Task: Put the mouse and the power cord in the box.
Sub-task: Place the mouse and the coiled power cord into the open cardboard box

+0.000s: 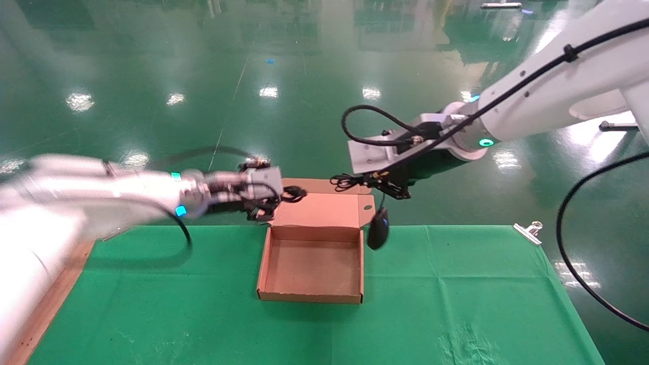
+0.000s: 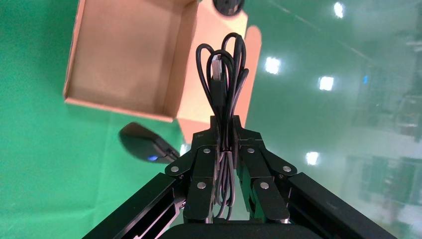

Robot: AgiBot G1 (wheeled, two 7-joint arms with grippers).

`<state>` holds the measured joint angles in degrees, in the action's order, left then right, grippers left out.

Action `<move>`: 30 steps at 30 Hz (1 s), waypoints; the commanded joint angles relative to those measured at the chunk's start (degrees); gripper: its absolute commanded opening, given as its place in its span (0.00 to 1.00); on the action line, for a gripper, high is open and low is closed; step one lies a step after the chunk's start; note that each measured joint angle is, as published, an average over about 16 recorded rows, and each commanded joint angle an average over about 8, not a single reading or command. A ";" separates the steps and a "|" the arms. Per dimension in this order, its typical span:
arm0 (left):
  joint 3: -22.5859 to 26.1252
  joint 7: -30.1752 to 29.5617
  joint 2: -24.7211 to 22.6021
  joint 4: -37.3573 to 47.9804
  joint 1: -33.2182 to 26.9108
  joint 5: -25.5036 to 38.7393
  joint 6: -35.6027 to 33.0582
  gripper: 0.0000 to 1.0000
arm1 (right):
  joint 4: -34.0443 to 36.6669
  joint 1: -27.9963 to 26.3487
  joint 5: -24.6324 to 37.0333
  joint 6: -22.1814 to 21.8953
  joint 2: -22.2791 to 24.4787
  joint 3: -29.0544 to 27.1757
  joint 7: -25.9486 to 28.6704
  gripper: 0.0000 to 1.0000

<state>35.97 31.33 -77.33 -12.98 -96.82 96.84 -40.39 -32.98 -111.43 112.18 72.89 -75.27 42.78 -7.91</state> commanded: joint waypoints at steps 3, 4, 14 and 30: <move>0.26 -0.14 -1.22 -5.00 7.93 -1.96 12.07 0.00 | 1.25 0.31 -0.90 0.32 1.09 -0.25 -1.33 0.00; 0.94 -0.38 -1.27 -6.71 9.52 -2.48 13.61 0.00 | 1.42 0.42 -1.06 0.43 1.39 -0.33 -1.63 0.00; 11.38 -5.30 -1.31 -13.49 16.11 -8.17 16.84 0.39 | 3.73 1.50 -1.44 0.28 3.06 -0.49 -3.90 0.00; 20.25 -5.86 -0.96 -12.30 14.59 -17.88 14.61 1.00 | 8.18 1.35 -2.01 -0.65 1.57 -0.63 -6.78 0.00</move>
<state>56.18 25.40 -78.29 -25.33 -82.21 79.05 -25.78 -25.00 -110.17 110.18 72.42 -73.62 42.17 -14.62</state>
